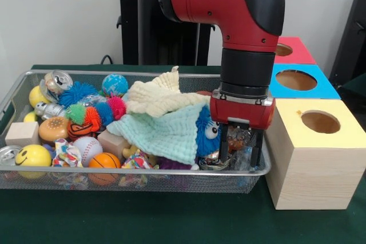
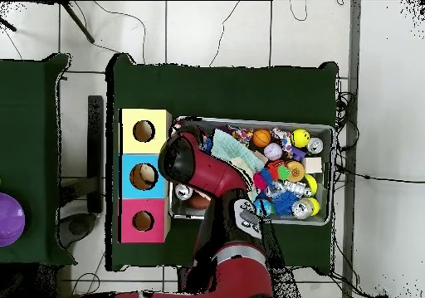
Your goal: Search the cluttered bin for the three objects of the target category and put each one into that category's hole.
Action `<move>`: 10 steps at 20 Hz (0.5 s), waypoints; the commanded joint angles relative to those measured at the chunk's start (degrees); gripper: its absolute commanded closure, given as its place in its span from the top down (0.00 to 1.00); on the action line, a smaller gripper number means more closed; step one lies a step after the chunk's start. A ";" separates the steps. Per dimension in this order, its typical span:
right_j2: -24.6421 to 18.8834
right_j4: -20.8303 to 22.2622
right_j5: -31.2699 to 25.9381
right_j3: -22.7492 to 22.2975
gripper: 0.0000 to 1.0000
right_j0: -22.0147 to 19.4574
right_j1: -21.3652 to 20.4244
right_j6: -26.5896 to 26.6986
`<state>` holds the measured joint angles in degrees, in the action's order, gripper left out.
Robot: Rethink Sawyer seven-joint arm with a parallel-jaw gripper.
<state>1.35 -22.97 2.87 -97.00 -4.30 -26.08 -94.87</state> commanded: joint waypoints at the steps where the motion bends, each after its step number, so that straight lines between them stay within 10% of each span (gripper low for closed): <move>1: -2.68 1.47 0.98 1.95 1.00 -0.89 2.20 -9.80; 10: -3.28 2.15 1.20 2.33 1.00 -1.23 2.21 -9.35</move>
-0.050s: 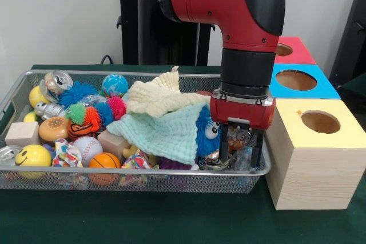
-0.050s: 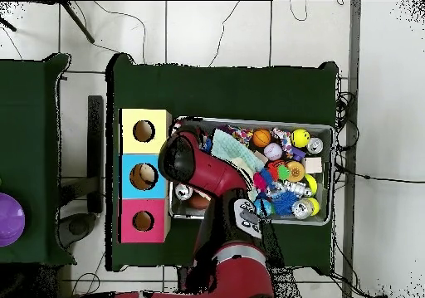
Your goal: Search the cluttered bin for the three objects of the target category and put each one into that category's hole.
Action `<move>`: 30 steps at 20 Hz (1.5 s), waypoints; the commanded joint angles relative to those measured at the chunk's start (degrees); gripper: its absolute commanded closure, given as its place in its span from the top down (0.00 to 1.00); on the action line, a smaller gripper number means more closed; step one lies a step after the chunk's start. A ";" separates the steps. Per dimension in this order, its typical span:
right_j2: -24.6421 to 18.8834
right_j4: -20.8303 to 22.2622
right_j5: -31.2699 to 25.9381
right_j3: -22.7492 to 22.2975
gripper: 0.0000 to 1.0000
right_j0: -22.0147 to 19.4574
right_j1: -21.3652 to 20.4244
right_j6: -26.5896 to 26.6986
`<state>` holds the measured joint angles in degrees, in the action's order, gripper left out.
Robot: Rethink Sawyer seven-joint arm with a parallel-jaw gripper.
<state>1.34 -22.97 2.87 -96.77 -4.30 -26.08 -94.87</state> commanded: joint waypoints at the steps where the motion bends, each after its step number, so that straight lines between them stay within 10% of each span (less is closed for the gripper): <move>1: -3.29 2.21 1.16 2.12 1.00 -1.23 2.17 -9.28; 30: 0.17 -0.48 -4.20 11.35 1.00 -0.63 5.52 -8.20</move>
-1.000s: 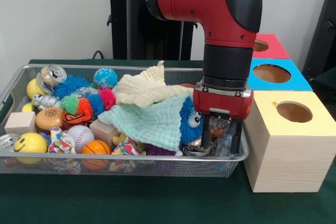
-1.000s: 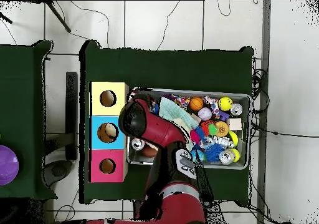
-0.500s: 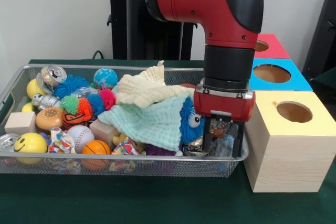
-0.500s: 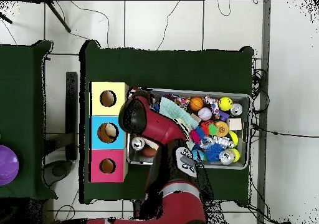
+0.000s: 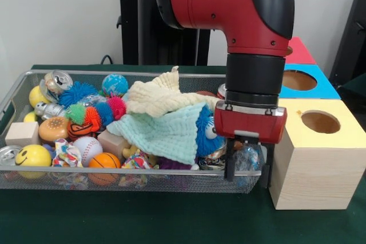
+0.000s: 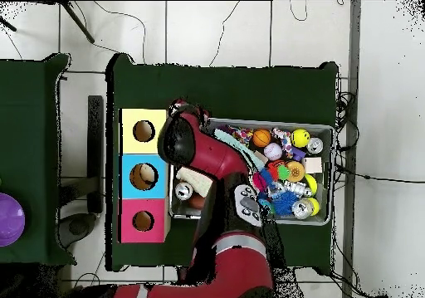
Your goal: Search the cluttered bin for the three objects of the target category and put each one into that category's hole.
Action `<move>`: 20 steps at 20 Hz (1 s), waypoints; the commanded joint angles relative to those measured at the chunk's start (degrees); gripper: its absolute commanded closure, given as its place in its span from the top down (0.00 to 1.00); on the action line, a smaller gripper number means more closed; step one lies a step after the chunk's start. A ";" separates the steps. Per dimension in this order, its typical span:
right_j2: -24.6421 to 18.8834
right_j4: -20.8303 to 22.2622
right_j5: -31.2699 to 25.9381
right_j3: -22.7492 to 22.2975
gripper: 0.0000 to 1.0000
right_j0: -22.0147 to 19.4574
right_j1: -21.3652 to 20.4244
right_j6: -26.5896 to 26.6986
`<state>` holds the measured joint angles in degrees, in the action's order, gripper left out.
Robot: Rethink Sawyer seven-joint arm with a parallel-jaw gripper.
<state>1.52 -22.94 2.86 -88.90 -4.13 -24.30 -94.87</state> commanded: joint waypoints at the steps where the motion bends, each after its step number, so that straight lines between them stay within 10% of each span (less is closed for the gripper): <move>1: -0.22 -0.28 -3.72 3.52 1.00 -1.10 3.96 -8.25; 20: -4.85 3.66 5.95 -11.40 1.00 -1.20 -1.94 -15.28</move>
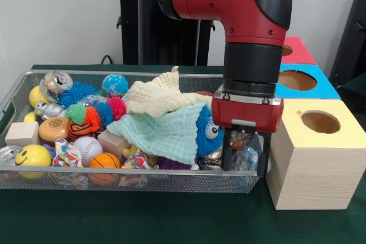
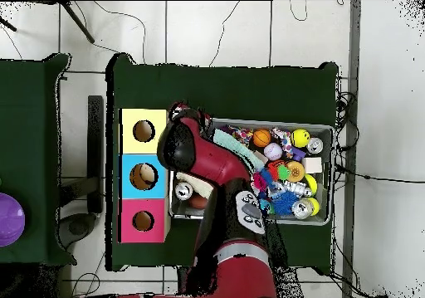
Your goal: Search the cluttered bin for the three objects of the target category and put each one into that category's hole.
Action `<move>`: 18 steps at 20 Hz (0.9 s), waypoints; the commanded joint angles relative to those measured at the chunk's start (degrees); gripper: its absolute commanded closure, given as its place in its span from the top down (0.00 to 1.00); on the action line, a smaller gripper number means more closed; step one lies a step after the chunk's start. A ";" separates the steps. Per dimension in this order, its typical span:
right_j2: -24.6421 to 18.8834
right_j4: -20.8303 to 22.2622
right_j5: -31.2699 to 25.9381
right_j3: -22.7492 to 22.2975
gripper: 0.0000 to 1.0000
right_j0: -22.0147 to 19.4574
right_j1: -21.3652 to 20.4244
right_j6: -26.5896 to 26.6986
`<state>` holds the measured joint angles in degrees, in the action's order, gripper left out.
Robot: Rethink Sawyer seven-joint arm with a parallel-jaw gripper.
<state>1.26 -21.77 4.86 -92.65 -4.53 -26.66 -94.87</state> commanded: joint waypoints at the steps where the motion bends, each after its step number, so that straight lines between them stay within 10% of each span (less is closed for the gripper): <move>1: -4.56 2.41 3.86 -7.56 1.00 -0.82 0.51 -15.07; 18: -4.94 3.51 9.71 -7.82 1.00 -0.66 2.92 -15.64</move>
<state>1.07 -21.39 9.36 -95.13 -4.51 -26.42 -94.87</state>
